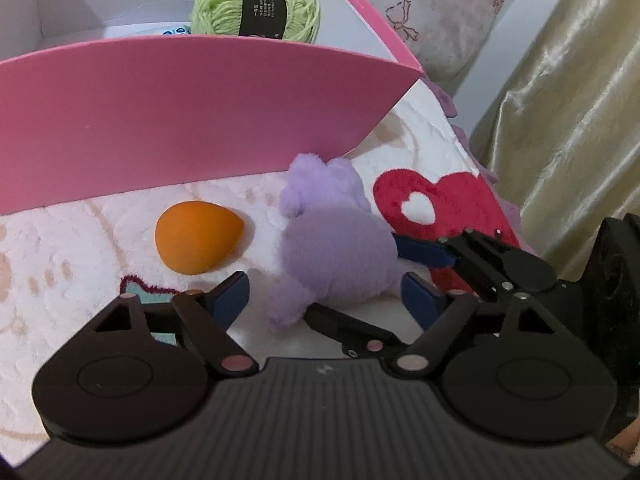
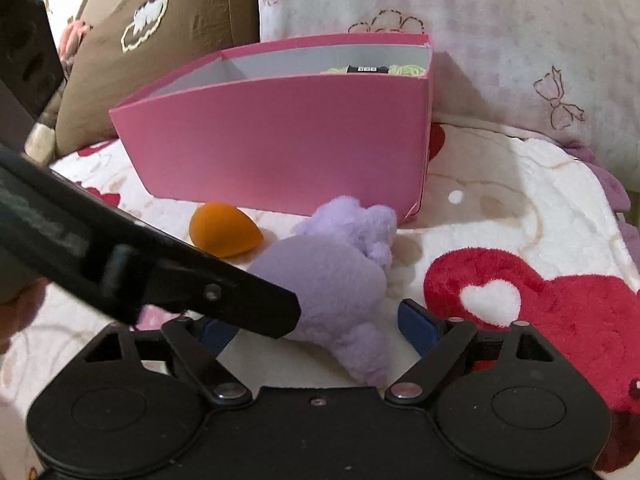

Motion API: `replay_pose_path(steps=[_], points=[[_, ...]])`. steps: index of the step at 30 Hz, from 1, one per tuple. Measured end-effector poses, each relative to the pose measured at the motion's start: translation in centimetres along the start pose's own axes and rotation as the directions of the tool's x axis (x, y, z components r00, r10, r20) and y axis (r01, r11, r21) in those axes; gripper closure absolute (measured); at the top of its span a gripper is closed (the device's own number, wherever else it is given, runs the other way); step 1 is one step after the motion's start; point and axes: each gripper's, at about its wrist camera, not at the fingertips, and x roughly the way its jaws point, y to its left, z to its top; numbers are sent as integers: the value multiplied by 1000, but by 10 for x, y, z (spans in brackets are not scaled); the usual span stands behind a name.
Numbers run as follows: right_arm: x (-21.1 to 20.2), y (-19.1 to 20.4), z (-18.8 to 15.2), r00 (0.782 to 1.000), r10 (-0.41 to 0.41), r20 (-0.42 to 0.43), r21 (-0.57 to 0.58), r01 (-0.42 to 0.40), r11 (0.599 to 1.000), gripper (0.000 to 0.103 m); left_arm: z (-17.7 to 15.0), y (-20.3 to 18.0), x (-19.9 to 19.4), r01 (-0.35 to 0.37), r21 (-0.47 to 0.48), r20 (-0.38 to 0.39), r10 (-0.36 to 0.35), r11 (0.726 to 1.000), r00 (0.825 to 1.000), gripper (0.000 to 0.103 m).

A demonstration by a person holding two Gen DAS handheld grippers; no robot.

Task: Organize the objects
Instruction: 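Close the left tool on the purple plush toy, then lift the plush toy with the left tool and carry it into the pink box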

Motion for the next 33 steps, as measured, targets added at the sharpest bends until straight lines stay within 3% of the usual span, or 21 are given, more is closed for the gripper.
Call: replay_pose_path(steps=[3,6,14,23,26,33], points=[[-1,2,1,1000,1,-13,-5,-1,1000,38,-1,2,2,13,-5,5,-13,1000,1000,32],[-4,2,3,999,1,-32,19,0,1000,41,-2,2,6,25,-26,-8,-25,999,1000,35],[-27,4,4,996,64,-64,64,-60,996,43,-9,-9,-3,61,-35,-25,-62,998,998,35],[-15,1,-2,993,46,-106,48,-41,998,43,-13,-2,8,48,-63,-52,-52,997,997,35],[-17,2,-3,995,42,-95,44,-38,998,43,-17,2,5,83,-94,-29,-86,992,996,44],[-34,9,4,995,71,-65,61,-67,996,43,-19,-1,-20,113,-94,-3,-114,989,993,46]])
